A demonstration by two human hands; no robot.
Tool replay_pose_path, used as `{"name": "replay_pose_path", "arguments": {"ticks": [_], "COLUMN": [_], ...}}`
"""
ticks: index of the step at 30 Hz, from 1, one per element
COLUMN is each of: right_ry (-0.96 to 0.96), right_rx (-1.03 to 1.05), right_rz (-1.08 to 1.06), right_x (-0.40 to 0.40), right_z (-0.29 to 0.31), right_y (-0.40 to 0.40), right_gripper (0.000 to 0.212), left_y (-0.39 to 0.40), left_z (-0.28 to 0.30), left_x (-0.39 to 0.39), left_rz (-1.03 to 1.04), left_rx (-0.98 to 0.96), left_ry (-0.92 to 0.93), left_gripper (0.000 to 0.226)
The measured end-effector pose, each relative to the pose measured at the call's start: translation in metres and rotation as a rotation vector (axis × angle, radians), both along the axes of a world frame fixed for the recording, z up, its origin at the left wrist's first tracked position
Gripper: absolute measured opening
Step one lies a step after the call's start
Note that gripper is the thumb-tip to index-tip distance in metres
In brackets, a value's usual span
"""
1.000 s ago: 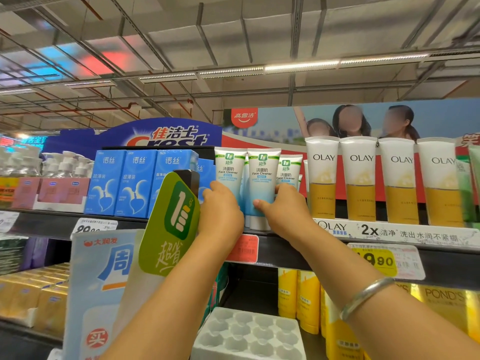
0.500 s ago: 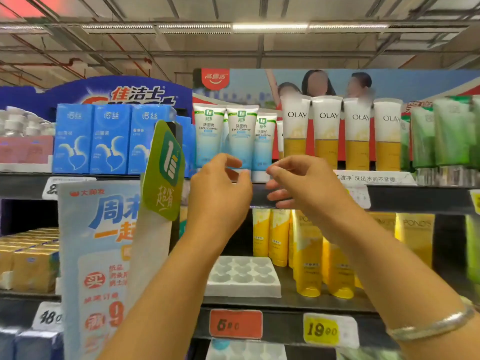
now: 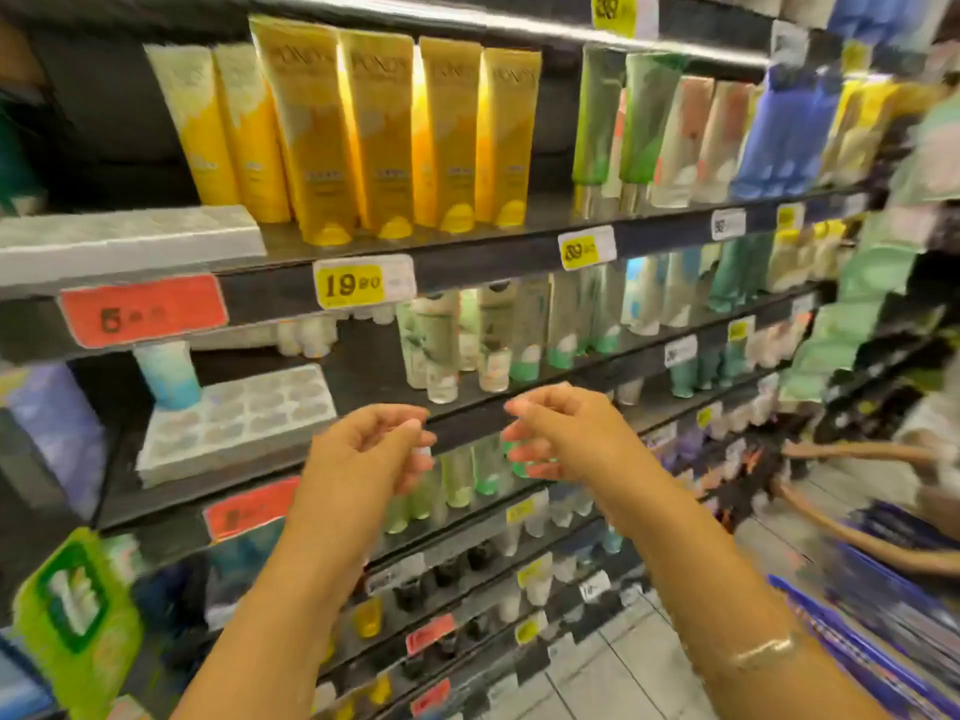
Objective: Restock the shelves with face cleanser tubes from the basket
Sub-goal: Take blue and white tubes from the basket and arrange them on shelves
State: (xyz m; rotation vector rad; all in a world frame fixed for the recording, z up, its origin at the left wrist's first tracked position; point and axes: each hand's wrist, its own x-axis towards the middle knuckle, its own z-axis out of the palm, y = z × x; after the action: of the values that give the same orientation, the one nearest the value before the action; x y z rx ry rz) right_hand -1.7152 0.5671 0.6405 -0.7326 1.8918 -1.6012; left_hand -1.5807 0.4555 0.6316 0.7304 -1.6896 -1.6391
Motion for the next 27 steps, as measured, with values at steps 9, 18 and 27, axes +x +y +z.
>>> {"name": "replay_pose_path", "arguments": {"ticks": [9, 18, 27], "right_ry": [-0.388, -0.712, -0.936], "right_rx": [0.181, 0.214, 0.214], "right_rz": [-0.325, -0.588, -0.863], "right_x": [-0.054, -0.146, -0.236], "right_z": [-0.140, -0.223, -0.282], "right_y": [0.141, 0.289, 0.418], "right_gripper": [0.017, 0.008, 0.006], "left_y": [0.070, 0.177, 0.290], "left_z": [-0.132, -0.200, -0.245], "left_x": [-0.074, -0.210, -0.340], "left_rz": [-0.213, -0.352, -0.555], "left_rx": [0.322, 0.370, 0.424], "left_ry": [-0.336, -0.594, -0.775], "left_gripper": [0.015, 0.013, 0.015]}}
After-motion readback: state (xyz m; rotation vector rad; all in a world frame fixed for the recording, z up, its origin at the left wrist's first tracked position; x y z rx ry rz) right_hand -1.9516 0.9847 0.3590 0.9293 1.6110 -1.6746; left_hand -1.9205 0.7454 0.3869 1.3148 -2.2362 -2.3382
